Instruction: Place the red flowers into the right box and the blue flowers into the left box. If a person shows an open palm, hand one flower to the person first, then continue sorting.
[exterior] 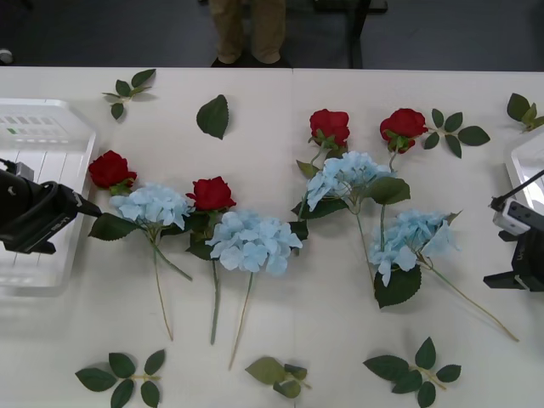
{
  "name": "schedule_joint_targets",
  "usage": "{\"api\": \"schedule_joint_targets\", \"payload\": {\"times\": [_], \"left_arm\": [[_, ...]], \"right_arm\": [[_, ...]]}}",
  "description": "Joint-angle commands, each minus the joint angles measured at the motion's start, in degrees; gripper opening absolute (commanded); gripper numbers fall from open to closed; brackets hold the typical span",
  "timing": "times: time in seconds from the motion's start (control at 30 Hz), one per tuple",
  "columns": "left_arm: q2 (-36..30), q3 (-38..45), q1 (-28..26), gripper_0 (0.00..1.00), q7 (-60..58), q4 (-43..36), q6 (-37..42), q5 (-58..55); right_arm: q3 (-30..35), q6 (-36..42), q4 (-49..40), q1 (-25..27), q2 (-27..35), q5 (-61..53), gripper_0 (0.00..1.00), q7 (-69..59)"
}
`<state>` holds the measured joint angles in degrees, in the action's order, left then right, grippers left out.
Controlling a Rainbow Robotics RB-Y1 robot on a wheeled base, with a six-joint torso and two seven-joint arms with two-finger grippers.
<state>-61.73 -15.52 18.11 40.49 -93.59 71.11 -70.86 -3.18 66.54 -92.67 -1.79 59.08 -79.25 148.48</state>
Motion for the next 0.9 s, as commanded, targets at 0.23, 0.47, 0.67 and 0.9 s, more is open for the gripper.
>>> {"api": "schedule_joint_targets", "payload": {"times": [0.23, 0.47, 0.67, 0.9], "left_arm": [[6.8, -7.8, 17.3, 1.00, -7.6, 12.9, -1.2, 8.8], [10.8, -7.9, 20.6, 1.00, -7.1, 19.1, -1.6, 11.4], [11.0, -11.8, 20.7, 1.00, -6.7, 18.6, -2.2, 11.5], [12.2, -16.3, 20.7, 1.00, -6.6, 18.0, -2.6, 12.0]], "right_arm": [[0.4, -1.2, -4.4, 2.1, -11.2, 10.8, 1.00, -1.4], [-4.3, -2.7, -4.4, 1.5, -12.3, 15.1, 1.00, -5.1], [-7.5, -6.3, -4.4, 1.3, -13.2, 17.6, 1.00, -6.7], [-7.6, -6.4, -4.4, 1.1, -16.3, 21.1, 0.73, -7.8]]}}
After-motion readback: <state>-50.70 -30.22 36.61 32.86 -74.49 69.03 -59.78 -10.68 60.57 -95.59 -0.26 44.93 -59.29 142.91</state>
